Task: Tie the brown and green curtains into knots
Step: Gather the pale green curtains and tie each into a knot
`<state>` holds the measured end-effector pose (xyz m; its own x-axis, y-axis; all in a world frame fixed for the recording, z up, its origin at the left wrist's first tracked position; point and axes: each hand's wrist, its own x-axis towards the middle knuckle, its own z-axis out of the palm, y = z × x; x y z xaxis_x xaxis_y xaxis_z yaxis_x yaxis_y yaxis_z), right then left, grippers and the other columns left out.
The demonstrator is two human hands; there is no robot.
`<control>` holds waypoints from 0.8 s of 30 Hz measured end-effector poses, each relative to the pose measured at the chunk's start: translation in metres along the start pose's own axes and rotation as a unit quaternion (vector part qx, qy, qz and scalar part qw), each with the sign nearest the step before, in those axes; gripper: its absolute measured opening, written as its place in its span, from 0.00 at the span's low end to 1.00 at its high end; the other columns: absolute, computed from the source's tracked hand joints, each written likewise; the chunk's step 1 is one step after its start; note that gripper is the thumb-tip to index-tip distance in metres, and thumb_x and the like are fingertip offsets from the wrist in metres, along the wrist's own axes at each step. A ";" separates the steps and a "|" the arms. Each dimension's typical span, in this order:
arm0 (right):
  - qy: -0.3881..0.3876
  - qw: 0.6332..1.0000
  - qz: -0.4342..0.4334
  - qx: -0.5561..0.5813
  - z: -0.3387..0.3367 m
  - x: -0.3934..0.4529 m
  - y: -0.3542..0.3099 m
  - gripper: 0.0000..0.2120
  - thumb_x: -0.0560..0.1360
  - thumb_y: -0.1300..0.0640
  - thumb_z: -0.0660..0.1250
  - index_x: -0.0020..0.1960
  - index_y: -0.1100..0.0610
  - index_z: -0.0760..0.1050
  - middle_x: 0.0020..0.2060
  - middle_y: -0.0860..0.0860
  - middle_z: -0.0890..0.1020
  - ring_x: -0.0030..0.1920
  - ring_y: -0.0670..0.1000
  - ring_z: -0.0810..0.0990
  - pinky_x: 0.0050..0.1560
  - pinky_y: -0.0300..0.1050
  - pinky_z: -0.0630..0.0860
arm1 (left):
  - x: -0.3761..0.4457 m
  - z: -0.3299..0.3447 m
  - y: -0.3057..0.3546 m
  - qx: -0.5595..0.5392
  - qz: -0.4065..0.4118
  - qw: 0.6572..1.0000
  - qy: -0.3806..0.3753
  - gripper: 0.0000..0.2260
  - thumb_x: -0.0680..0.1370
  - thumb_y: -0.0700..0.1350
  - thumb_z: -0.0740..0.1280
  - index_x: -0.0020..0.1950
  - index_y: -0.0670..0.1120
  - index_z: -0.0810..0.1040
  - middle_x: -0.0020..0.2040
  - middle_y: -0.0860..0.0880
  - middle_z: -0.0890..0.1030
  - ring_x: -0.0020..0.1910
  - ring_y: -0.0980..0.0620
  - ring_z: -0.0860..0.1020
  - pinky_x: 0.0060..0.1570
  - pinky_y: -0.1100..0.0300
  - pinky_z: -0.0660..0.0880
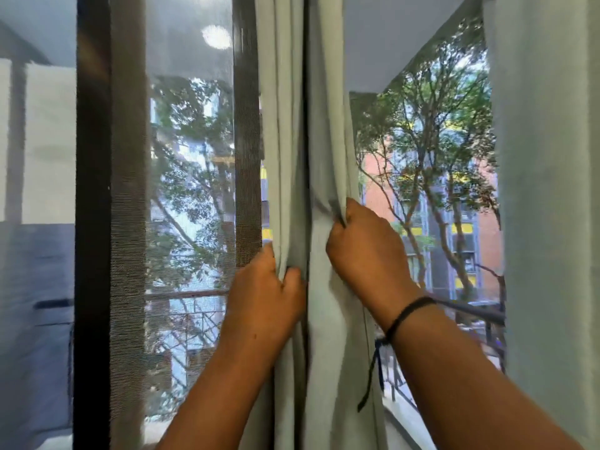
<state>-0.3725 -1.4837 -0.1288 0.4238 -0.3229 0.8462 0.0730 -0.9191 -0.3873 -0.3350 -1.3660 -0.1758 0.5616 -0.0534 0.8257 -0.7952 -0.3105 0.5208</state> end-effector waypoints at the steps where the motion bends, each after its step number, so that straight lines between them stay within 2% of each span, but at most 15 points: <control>1: 0.018 0.999 -0.001 -0.035 -0.008 -0.007 0.010 0.12 0.77 0.61 0.56 0.57 0.53 0.72 0.51 0.57 0.80 0.48 0.60 0.76 0.39 0.43 0.62 | -0.006 -0.002 0.003 -0.006 -0.012 1.000 0.023 0.05 0.74 0.40 0.64 0.46 0.50 0.72 0.35 0.52 0.76 0.35 0.49 0.73 0.29 0.62 0.65; 4: -0.008 0.999 0.011 -0.030 -0.017 -0.027 0.031 0.11 0.76 0.61 0.57 0.54 0.52 0.74 0.49 0.57 0.81 0.50 0.60 0.78 0.38 0.42 0.63 | -0.024 0.001 0.016 -0.051 -0.052 0.997 0.031 0.11 0.73 0.39 0.66 0.48 0.56 0.72 0.38 0.59 0.77 0.37 0.58 0.77 0.33 0.66 0.69; 6: -0.073 0.994 -0.012 0.077 -0.015 -0.040 0.032 0.08 0.77 0.58 0.59 0.53 0.53 0.76 0.48 0.56 0.82 0.51 0.58 0.80 0.41 0.42 0.70 | -0.038 0.014 0.031 -0.087 -0.051 0.995 0.011 0.13 0.71 0.42 0.67 0.47 0.61 0.73 0.39 0.63 0.79 0.38 0.65 0.78 0.34 0.72 0.71; 7: -0.114 0.979 -0.026 0.166 -0.017 -0.048 0.031 0.10 0.78 0.53 0.60 0.55 0.53 0.77 0.49 0.54 0.83 0.52 0.56 0.81 0.46 0.43 0.75 | -0.046 0.020 0.040 -0.088 -0.039 0.995 0.015 0.14 0.70 0.45 0.66 0.47 0.65 0.73 0.40 0.64 0.79 0.39 0.67 0.78 0.35 0.74 0.71; 9: -0.193 0.917 -0.006 0.348 -0.028 -0.064 0.026 0.20 0.76 0.39 0.58 0.57 0.51 0.78 0.48 0.48 0.85 0.51 0.48 0.83 0.54 0.45 0.78 | -0.062 0.027 0.050 -0.097 -0.024 0.994 0.033 0.17 0.72 0.46 0.65 0.49 0.70 0.72 0.41 0.63 0.81 0.41 0.67 0.79 0.39 0.73 0.73; 11: -0.251 0.851 0.029 0.460 -0.044 -0.073 0.028 0.27 0.68 0.32 0.57 0.55 0.48 0.79 0.44 0.43 0.85 0.47 0.41 0.83 0.50 0.39 0.79 | -0.075 0.031 0.055 -0.120 -0.032 0.991 0.045 0.16 0.75 0.45 0.66 0.56 0.67 0.74 0.47 0.62 0.82 0.46 0.65 0.79 0.45 0.68 0.76; 13: -0.249 0.850 0.015 0.464 -0.054 -0.077 0.035 0.24 0.66 0.33 0.62 0.52 0.47 0.79 0.42 0.43 0.85 0.44 0.40 0.83 0.47 0.39 0.79 | -0.086 0.028 0.063 -0.131 -0.029 0.990 0.045 0.14 0.77 0.48 0.64 0.55 0.67 0.75 0.49 0.65 0.81 0.50 0.65 0.79 0.47 0.67 0.76; 16: -0.184 0.865 0.053 0.464 -0.057 -0.080 0.040 0.07 0.73 0.45 0.67 0.45 0.47 0.79 0.40 0.47 0.85 0.44 0.47 0.84 0.50 0.50 0.80 | -0.096 0.021 0.077 -0.152 -0.010 0.986 0.064 0.14 0.76 0.42 0.62 0.52 0.61 0.78 0.47 0.62 0.83 0.47 0.64 0.81 0.44 0.70 0.75; 17: -0.164 0.869 0.076 0.460 -0.059 -0.081 0.042 0.04 0.74 0.50 0.67 0.42 0.47 0.78 0.39 0.47 0.85 0.43 0.50 0.84 0.49 0.50 0.80 | -0.098 0.020 0.082 -0.153 -0.006 0.986 0.065 0.15 0.75 0.40 0.62 0.54 0.59 0.77 0.48 0.62 0.82 0.47 0.64 0.80 0.44 0.72 0.75; 19: -0.153 0.868 0.101 0.462 -0.064 -0.083 0.046 0.07 0.76 0.55 0.66 0.40 0.48 0.77 0.38 0.47 0.84 0.42 0.51 0.83 0.45 0.44 0.81 | -0.102 0.019 0.091 -0.121 0.010 0.991 0.053 0.16 0.74 0.42 0.61 0.57 0.59 0.75 0.51 0.67 0.80 0.49 0.67 0.79 0.46 0.75 0.72; 20: -0.164 0.857 0.096 0.479 -0.068 -0.086 0.046 0.05 0.75 0.54 0.66 0.41 0.51 0.78 0.38 0.49 0.84 0.42 0.51 0.84 0.43 0.41 0.80 | -0.104 0.020 0.094 -0.095 0.018 0.994 0.043 0.15 0.74 0.45 0.60 0.56 0.62 0.74 0.50 0.71 0.79 0.49 0.69 0.78 0.46 0.76 0.71; 21: -0.189 0.843 0.089 0.496 -0.072 -0.088 0.044 0.07 0.74 0.50 0.67 0.43 0.54 0.79 0.39 0.53 0.85 0.42 0.52 0.84 0.44 0.44 0.80 | -0.106 0.021 0.097 -0.083 0.021 0.996 0.034 0.14 0.74 0.47 0.60 0.54 0.66 0.73 0.49 0.74 0.78 0.50 0.71 0.77 0.47 0.77 0.70; 22: -0.211 0.832 0.083 0.507 -0.075 -0.091 0.042 0.15 0.72 0.44 0.68 0.45 0.56 0.79 0.41 0.58 0.84 0.44 0.56 0.83 0.46 0.50 0.80 | -0.108 0.022 0.099 -0.090 0.013 0.995 0.028 0.13 0.75 0.50 0.59 0.51 0.69 0.74 0.48 0.74 0.78 0.51 0.72 0.76 0.48 0.77 0.70; 23: -0.228 0.830 0.073 0.503 -0.075 -0.093 0.042 0.22 0.68 0.37 0.68 0.47 0.56 0.79 0.43 0.60 0.83 0.46 0.59 0.83 0.48 0.56 0.79 | -0.108 0.023 0.100 -0.114 0.005 0.993 0.029 0.13 0.76 0.51 0.59 0.49 0.71 0.76 0.48 0.71 0.80 0.50 0.70 0.77 0.48 0.75 0.71; 24: -0.236 0.841 0.054 0.483 -0.075 -0.094 0.042 0.23 0.66 0.35 0.68 0.47 0.54 0.79 0.43 0.59 0.84 0.45 0.59 0.83 0.48 0.58 0.79 | -0.108 0.024 0.100 -0.142 -0.004 0.989 0.039 0.13 0.77 0.51 0.59 0.48 0.70 0.78 0.46 0.66 0.82 0.48 0.67 0.79 0.47 0.71 0.73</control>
<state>-0.4773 -1.5089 -0.1969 0.7694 -0.0578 0.6361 0.6148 -0.2031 -0.7621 -0.4694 -1.4136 -0.2181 0.5572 0.0255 0.8300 -0.8294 -0.0305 0.5578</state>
